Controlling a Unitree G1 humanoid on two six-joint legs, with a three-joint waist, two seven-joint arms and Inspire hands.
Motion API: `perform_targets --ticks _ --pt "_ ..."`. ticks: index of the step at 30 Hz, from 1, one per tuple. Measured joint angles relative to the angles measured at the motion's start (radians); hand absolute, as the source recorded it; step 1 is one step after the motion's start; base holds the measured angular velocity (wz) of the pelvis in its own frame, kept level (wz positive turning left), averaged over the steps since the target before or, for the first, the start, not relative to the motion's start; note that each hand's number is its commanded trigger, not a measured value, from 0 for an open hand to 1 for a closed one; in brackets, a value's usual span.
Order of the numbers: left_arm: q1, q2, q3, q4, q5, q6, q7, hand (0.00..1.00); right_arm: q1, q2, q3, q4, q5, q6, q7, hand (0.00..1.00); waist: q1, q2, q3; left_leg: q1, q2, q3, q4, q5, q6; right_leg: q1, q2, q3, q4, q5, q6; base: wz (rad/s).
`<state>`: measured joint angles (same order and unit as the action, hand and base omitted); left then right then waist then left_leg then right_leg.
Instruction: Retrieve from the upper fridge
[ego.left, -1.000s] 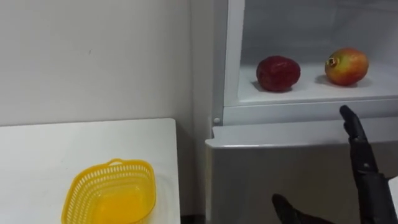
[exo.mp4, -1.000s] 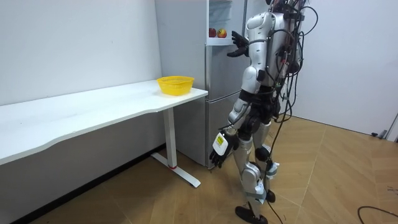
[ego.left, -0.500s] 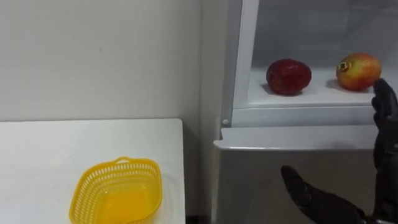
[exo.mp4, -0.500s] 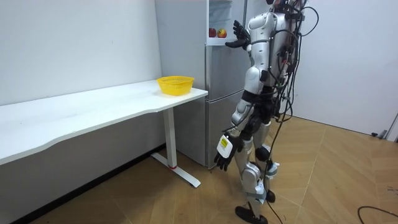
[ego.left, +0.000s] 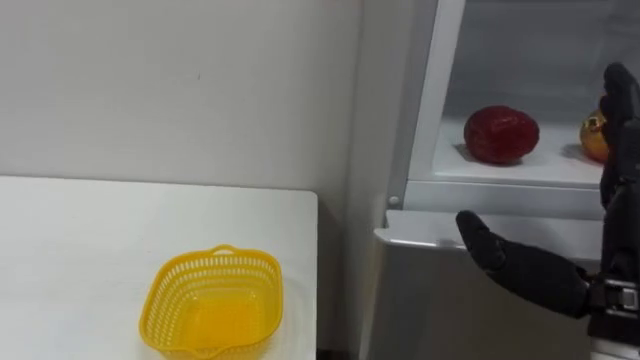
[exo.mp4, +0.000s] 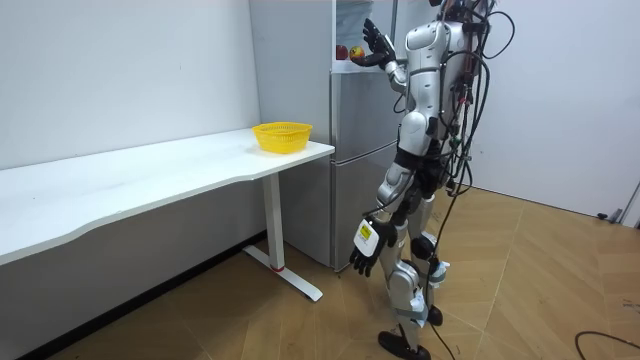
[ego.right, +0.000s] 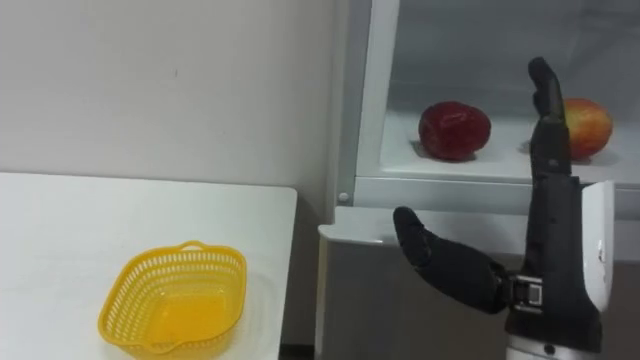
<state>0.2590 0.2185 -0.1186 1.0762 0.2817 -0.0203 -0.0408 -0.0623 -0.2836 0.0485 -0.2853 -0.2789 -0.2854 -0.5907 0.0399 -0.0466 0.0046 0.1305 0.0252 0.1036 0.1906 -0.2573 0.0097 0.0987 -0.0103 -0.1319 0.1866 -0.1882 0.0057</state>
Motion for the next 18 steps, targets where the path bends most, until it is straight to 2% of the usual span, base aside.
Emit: perform_targets --ticks 4,7,11,15,18 --pt "0.015 -0.008 0.020 -0.026 0.020 0.013 -0.013 0.00 -0.026 0.001 -0.008 0.001 0.001 0.003 0.007 0.00 0.006 0.003 0.0003 -0.002 -0.001 -0.005 0.000 0.000 0.000 0.001 -0.001 -0.008 -0.001 0.000 0.000 0.03" --pt "0.005 -0.013 0.029 -0.026 0.042 0.024 -0.015 0.00 -0.065 0.000 -0.036 0.026 0.024 0.004 0.007 0.00 0.019 0.002 0.0000 -0.004 -0.001 -0.009 0.006 0.000 0.000 0.001 -0.002 -0.012 -0.001 0.000 0.000 0.03" --pt "0.000 -0.024 0.041 -0.026 0.071 0.037 -0.014 0.00 -0.111 0.000 -0.044 0.082 0.043 0.022 0.006 0.00 0.022 0.003 -0.0008 -0.004 -0.002 -0.020 0.008 0.000 0.000 0.007 -0.004 -0.023 0.000 0.000 0.000 0.08" --pt "-0.001 -0.029 0.041 -0.026 0.074 0.044 -0.018 0.00 -0.123 0.000 -0.052 0.112 0.049 0.027 0.007 0.00 0.026 0.001 -0.0017 -0.004 -0.002 -0.026 0.010 0.000 0.000 0.008 -0.005 -0.036 0.000 0.000 0.000 0.05" --pt "0.000 -0.029 0.041 -0.026 0.074 0.047 -0.024 0.00 -0.133 0.000 -0.067 0.121 0.079 0.047 0.009 0.00 0.026 -0.002 -0.0023 -0.016 -0.003 -0.034 0.015 0.000 0.000 0.006 -0.007 -0.045 0.000 0.000 0.000 0.06"
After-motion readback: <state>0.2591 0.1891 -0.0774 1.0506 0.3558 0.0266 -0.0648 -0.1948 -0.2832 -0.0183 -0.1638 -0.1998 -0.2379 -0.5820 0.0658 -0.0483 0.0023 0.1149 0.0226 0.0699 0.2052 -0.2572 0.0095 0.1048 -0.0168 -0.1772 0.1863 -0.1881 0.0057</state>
